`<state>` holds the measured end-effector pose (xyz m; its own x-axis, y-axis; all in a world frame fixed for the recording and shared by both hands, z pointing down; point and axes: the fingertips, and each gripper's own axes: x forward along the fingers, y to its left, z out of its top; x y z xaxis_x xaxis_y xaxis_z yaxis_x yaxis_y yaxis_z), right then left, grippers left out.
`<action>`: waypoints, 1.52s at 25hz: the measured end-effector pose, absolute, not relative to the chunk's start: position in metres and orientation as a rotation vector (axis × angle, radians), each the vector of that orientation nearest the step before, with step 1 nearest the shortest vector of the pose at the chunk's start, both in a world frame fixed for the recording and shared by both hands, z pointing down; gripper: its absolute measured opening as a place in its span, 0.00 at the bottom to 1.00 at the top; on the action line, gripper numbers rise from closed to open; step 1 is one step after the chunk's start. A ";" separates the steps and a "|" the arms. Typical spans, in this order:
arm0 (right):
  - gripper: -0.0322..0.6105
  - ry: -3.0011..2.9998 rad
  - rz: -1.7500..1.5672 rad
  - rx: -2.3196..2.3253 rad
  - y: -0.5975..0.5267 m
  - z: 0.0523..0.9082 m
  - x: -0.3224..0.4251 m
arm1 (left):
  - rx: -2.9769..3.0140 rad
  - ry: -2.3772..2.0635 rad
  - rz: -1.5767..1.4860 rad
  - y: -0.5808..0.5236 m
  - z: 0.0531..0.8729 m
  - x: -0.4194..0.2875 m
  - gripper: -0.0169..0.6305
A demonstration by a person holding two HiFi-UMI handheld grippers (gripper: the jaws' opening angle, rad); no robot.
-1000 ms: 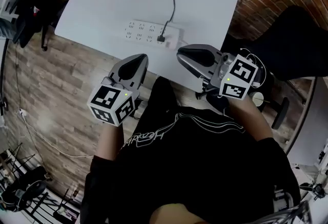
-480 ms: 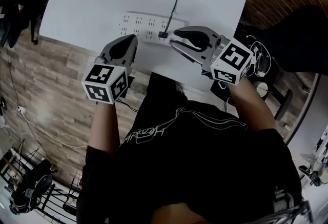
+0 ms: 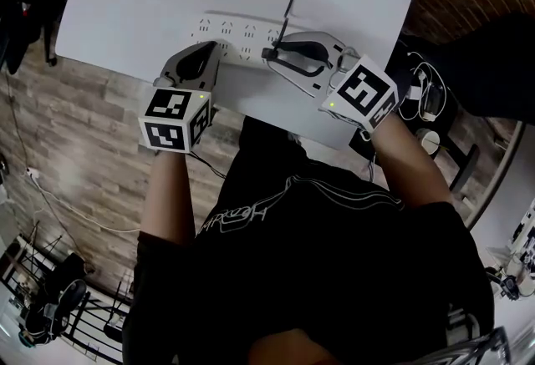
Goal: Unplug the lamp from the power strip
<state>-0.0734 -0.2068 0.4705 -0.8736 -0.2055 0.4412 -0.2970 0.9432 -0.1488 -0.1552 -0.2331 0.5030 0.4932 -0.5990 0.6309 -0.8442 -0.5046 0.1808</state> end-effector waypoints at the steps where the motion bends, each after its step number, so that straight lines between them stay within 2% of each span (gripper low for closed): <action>1: 0.17 -2.666 0.292 0.359 -0.207 0.472 -0.075 | 2.273 -1.188 0.692 -0.234 0.503 -0.155 0.03; 15: 0.09 -2.667 0.172 0.333 -0.208 0.475 -0.082 | 2.275 -1.201 0.715 -0.236 0.504 -0.154 0.03; 28: 0.08 -2.706 0.052 0.178 -0.200 0.467 -0.087 | 2.260 -1.274 0.795 -0.247 0.500 -0.155 0.03; 38: 0.07 -2.728 0.215 0.201 -0.200 0.469 -0.086 | 2.255 -1.234 0.756 -0.242 0.502 -0.157 0.03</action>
<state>-0.0855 -0.2005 0.4686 -0.9118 -0.1094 0.3957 -0.1700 0.9779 -0.1216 -0.1566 -0.2415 0.5025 0.4469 -0.6086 0.6556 -0.8604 -0.4930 0.1289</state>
